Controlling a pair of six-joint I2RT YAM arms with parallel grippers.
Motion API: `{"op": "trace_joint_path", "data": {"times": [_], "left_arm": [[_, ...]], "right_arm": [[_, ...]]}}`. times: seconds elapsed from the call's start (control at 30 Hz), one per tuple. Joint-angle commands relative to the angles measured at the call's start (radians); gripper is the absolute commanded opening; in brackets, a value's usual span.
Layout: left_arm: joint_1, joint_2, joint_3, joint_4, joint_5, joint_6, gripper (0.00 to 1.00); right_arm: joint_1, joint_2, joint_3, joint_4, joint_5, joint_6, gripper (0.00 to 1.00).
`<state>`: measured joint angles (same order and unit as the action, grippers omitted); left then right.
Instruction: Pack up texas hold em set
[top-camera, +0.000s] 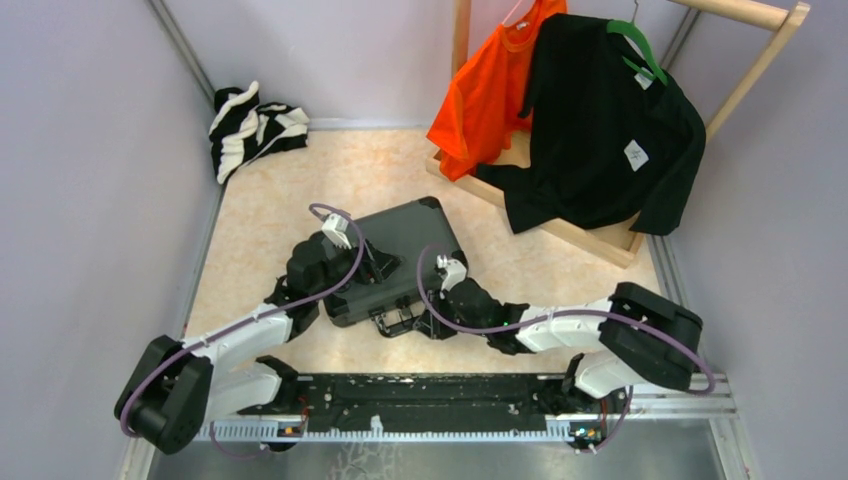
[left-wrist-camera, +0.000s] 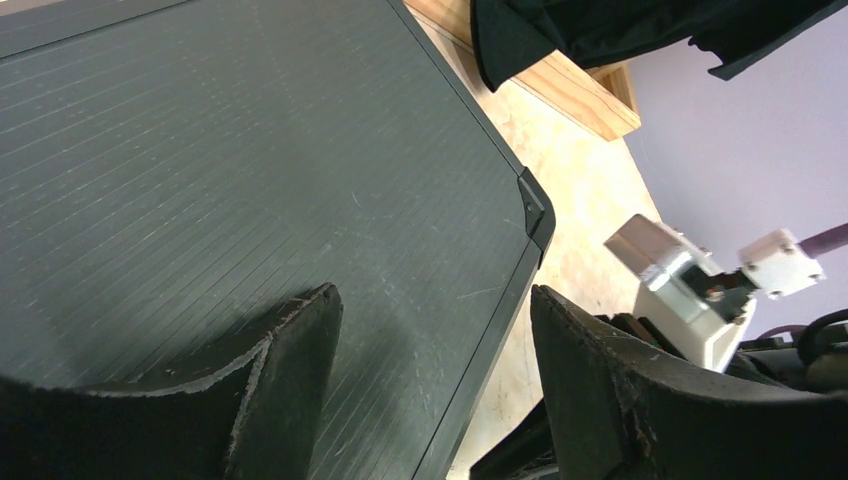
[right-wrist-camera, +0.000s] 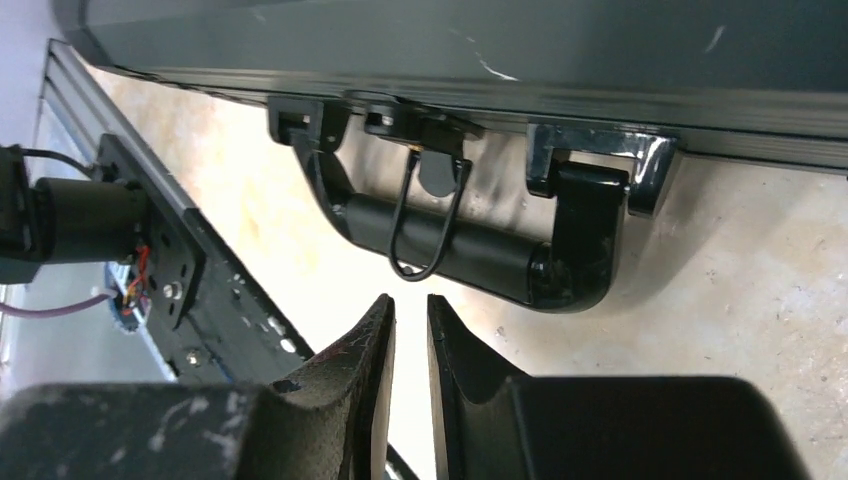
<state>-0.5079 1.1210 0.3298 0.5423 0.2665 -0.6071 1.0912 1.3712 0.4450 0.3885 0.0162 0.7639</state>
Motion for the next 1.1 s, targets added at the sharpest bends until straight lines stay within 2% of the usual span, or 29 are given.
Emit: {"op": "trace_joint_path", "data": {"times": [0.0, 0.43, 0.87, 1.07], "left_arm": [[0.014, 0.058, -0.072, -0.363, -0.054, 0.051, 0.79], [0.021, 0.044, -0.078, -0.36, -0.043, 0.063, 0.81], [0.023, 0.039, -0.09, -0.351, -0.035, 0.064, 0.81], [0.023, 0.035, -0.094, -0.349, -0.032, 0.065, 0.81]], "right_arm": [[0.011, 0.068, 0.011, 0.099, 0.007, 0.019, 0.2], [0.024, 0.169, 0.028, 0.211, 0.026, 0.045, 0.19], [0.022, 0.167, 0.134, 0.162, 0.055, -0.026, 0.19], [-0.013, 0.183, 0.129, 0.162, 0.076, -0.046, 0.19]]}}
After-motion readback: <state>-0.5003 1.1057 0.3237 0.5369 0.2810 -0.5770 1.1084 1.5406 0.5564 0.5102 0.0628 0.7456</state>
